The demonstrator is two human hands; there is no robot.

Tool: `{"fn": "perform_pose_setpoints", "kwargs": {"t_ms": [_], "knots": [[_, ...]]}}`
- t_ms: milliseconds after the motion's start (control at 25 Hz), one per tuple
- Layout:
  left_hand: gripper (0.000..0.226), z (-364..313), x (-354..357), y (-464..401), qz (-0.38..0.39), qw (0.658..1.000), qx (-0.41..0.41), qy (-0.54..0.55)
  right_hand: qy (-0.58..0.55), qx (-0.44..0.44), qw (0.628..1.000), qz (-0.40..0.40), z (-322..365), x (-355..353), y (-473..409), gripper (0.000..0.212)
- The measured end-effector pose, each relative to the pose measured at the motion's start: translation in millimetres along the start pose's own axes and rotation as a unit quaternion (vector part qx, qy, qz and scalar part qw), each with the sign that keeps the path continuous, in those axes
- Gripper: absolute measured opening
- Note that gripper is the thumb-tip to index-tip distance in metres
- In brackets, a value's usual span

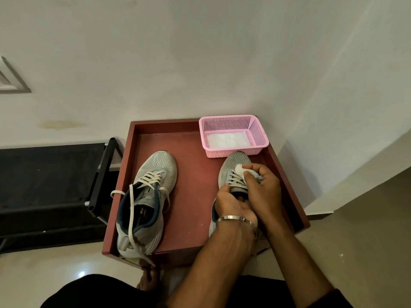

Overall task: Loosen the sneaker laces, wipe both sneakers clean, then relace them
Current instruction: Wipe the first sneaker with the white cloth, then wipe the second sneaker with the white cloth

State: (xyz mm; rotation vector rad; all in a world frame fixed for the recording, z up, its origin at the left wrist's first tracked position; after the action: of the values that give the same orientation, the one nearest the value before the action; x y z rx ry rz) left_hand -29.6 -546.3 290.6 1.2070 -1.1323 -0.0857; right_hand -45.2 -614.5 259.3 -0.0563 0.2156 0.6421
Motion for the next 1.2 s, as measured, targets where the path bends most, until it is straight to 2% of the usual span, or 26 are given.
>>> {"fn": "perform_pose_setpoints", "kwargs": {"t_ms": [280, 440, 640, 720, 880, 1080, 1200], "knots": [[0.038, -16.7, -16.1, 17.7, 0.047, 0.988, -0.013, -0.147, 0.054, -0.056, 0.997, -0.002, 11.4, 0.0, 12.5, 0.016], [0.029, -32.2, -18.2, 37.0, 0.066, 0.961, -0.017, -0.27, 0.124, -0.173, 0.976, -0.05, 21.3, 1.4, 27.2, 0.018], [0.03, -61.8, -30.4, 64.5, 0.057, 0.919, 0.022, -0.389, 0.067, -0.18, 0.981, -0.026, 36.2, 7.8, 50.1, 0.018], [0.039, -80.1, -37.9, 71.9, 0.052, 0.914, 0.057, -0.399, 0.058, -0.169, 0.984, -0.02, 38.7, 10.1, 54.9, 0.018], [0.028, -111.2, -48.8, 86.1, 0.064, 0.913, 0.109, -0.388, 0.043, -0.167, 0.985, -0.006, 41.7, 21.6, 62.2, 0.016], [0.031, -138.4, -62.9, 91.1, 0.072, 0.907, 0.137, -0.391, 0.053, -0.183, 0.981, 0.019, 41.3, 51.0, 70.0, 0.016], [0.019, -154.9, -69.3, 91.3, 0.056, 0.894, 0.204, -0.394, 0.041, -0.174, 0.983, 0.049, 41.0, 70.8, 75.6, 0.017]]}}
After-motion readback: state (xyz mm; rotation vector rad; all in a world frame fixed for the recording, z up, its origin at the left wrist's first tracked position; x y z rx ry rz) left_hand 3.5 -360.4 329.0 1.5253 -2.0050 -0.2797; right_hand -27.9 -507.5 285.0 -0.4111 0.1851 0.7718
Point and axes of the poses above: each hand's wrist, its own y-axis away from the middle knuckle, its own x-axis out of the palm, z = x × y, the point moved 2 cm from there along -y, towards the middle knuckle
